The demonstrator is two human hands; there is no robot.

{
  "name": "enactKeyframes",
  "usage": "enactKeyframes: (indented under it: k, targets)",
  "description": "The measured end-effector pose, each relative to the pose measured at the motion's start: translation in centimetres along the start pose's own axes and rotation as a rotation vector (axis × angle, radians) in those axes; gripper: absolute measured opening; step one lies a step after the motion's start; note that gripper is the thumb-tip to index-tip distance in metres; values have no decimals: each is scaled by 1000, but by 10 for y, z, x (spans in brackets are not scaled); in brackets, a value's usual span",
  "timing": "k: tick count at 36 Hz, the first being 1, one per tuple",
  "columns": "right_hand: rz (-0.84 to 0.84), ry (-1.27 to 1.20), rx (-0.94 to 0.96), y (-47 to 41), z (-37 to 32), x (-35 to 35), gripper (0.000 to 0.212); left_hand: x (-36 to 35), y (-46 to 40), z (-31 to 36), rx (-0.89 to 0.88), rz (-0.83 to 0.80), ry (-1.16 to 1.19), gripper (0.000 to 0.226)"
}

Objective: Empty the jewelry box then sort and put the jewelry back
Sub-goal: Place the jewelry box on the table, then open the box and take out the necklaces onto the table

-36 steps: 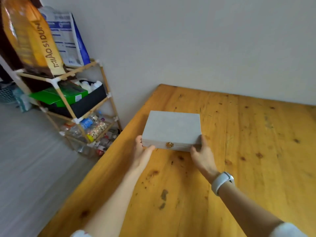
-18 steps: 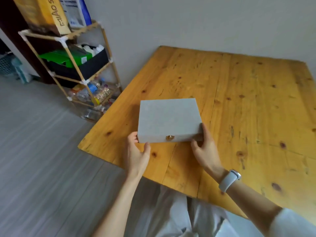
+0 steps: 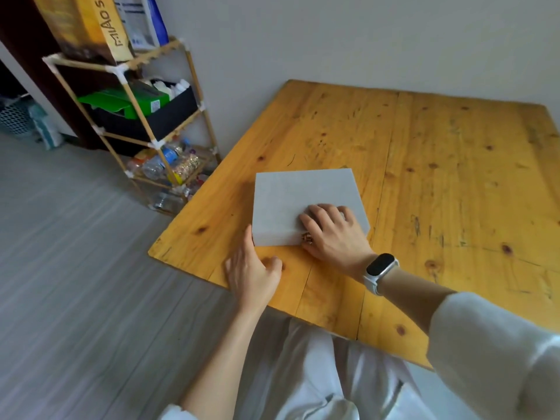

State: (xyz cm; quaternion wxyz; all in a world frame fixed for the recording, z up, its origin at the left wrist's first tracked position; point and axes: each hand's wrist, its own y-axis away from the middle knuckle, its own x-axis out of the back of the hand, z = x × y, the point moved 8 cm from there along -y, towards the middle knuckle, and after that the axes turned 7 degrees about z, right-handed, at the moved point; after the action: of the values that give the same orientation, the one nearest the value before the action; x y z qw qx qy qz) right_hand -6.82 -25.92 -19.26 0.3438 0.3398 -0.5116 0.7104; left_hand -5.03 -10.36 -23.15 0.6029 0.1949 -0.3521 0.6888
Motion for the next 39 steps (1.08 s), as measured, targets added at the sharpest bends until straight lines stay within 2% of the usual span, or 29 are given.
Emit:
enactKeyframes:
  k: [3,6,8,12,14,17,20,22,26,31,35,39]
  targets:
    - [23,-70,33,2,5,5,45,0,1,-1,8,-5,5,77]
    - [94,-253,-119,0,19,21,38,0,1,-1,21,-22,23,77]
    - [145,-290,-292,5,33,27,35,-1,1,-3,41,-44,42,76]
    - [112,-489,-846,46,61,11,42,-3,-2,-9,120,-100,161,72]
    - [54,-679,-945,58,55,2,44,-4,-4,-8,166,-124,253,76]
    - [52,-788,-1010,61,53,7,45,-1,-5,-4,209,-115,391,68]
    - [125,-808,-1082,55,66,25,43,6,-12,6,204,-78,515,60]
    - [200,-831,-1089,44,75,39,41,16,-23,20,170,-38,601,60]
    - [304,-902,-1067,15,96,46,41,30,-60,51,140,17,735,44]
    - [317,-916,-1001,-33,124,37,55,28,-117,82,111,-1,789,42]
    - [322,-934,-990,-67,142,26,46,17,-162,89,104,-14,797,43]
    - [287,-937,-999,-87,153,10,48,6,-189,99,44,-20,759,41]
